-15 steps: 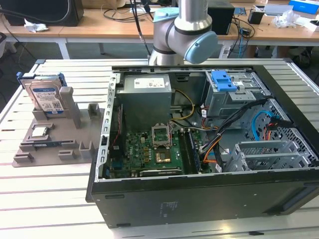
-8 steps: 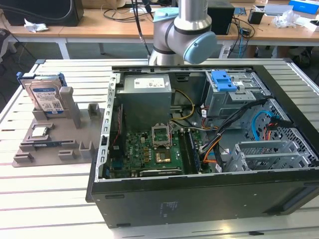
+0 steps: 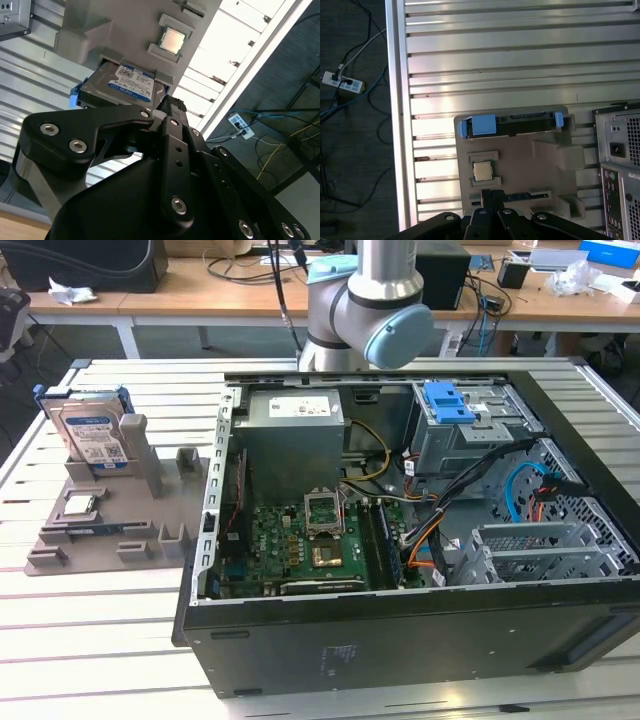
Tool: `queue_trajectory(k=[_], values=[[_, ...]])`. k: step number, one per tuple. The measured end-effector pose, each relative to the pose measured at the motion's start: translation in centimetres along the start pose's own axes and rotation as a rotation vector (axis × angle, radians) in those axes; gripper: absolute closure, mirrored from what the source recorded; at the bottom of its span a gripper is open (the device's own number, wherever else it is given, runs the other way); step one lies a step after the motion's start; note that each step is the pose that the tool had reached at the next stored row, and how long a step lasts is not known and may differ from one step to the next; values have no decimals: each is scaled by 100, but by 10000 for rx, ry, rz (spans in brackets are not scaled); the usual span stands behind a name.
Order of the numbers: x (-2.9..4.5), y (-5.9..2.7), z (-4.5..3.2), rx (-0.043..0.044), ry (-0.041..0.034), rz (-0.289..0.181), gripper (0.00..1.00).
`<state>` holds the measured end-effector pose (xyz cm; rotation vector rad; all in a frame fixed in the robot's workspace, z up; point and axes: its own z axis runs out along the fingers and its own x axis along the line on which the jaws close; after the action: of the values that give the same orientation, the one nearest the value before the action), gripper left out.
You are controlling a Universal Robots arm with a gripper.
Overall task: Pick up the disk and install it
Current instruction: 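Reach for the disk, then pick up the disk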
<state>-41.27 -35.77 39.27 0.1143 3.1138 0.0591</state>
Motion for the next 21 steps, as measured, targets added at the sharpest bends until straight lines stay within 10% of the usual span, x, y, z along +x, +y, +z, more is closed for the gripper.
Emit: queue_trajectory(k=[16, 21], values=[[0, 3, 0, 0, 0, -13, 90], [0, 3, 0, -30, 48, -1255, 90]])
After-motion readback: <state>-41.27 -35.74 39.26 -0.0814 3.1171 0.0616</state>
